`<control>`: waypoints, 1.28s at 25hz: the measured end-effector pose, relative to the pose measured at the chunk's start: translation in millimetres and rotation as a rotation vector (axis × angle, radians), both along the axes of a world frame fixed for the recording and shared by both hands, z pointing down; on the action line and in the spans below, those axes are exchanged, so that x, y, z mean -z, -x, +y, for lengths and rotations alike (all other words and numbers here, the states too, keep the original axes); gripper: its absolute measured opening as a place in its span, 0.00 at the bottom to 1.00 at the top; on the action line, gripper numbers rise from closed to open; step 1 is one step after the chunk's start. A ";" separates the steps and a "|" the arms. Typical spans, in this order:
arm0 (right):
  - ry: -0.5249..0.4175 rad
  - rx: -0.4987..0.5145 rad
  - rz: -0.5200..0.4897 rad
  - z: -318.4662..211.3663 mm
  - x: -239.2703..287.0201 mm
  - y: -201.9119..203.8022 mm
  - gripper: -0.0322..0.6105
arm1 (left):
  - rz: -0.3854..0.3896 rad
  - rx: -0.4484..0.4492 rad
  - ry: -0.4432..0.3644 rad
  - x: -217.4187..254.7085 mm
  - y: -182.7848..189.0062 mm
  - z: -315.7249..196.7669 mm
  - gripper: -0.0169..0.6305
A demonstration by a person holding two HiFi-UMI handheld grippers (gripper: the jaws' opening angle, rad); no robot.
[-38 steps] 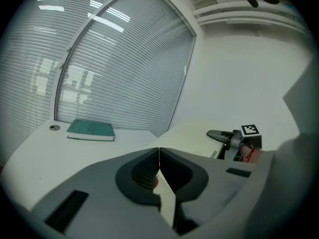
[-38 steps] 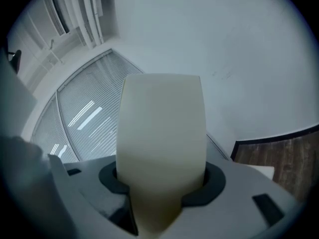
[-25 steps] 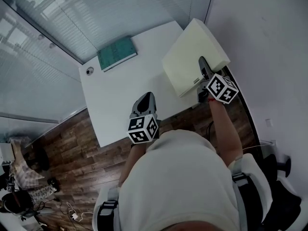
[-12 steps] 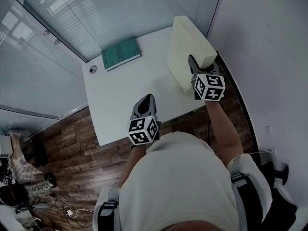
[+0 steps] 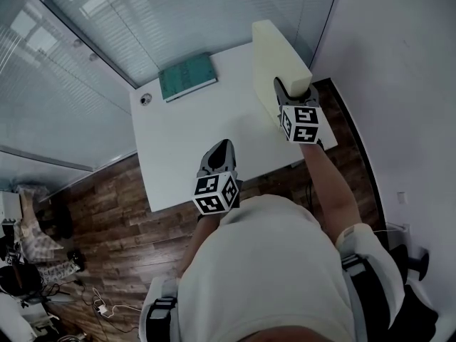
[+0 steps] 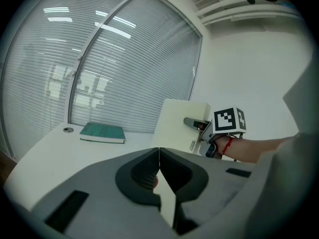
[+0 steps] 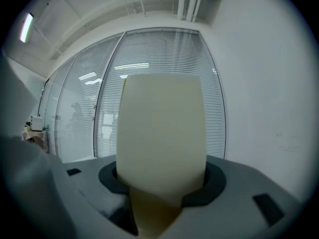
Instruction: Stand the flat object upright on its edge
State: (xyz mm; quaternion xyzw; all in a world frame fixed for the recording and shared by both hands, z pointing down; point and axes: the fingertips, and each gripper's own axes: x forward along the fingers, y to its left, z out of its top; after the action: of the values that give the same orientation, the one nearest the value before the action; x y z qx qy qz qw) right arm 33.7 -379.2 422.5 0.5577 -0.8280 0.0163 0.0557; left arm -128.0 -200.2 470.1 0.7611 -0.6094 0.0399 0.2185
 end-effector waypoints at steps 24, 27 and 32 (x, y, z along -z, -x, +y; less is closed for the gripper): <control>0.041 0.024 -0.008 3.7 -10.8 3.3 0.48 | 0.000 -0.025 0.009 -1.3 -5.5 6.5 0.06; 0.049 0.030 -0.008 2.7 -11.7 4.6 0.50 | 0.000 -0.025 0.009 -1.6 -5.2 7.2 0.06; 0.056 0.041 0.000 5.6 -11.4 4.9 0.53 | 0.001 -0.025 0.008 -1.0 -6.4 10.3 0.06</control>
State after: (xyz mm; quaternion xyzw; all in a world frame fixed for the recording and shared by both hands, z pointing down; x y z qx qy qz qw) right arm 28.9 -373.6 433.9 0.5390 -0.8384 0.0384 0.0714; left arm -121.6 -189.8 471.1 0.7679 -0.5994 0.0445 0.2215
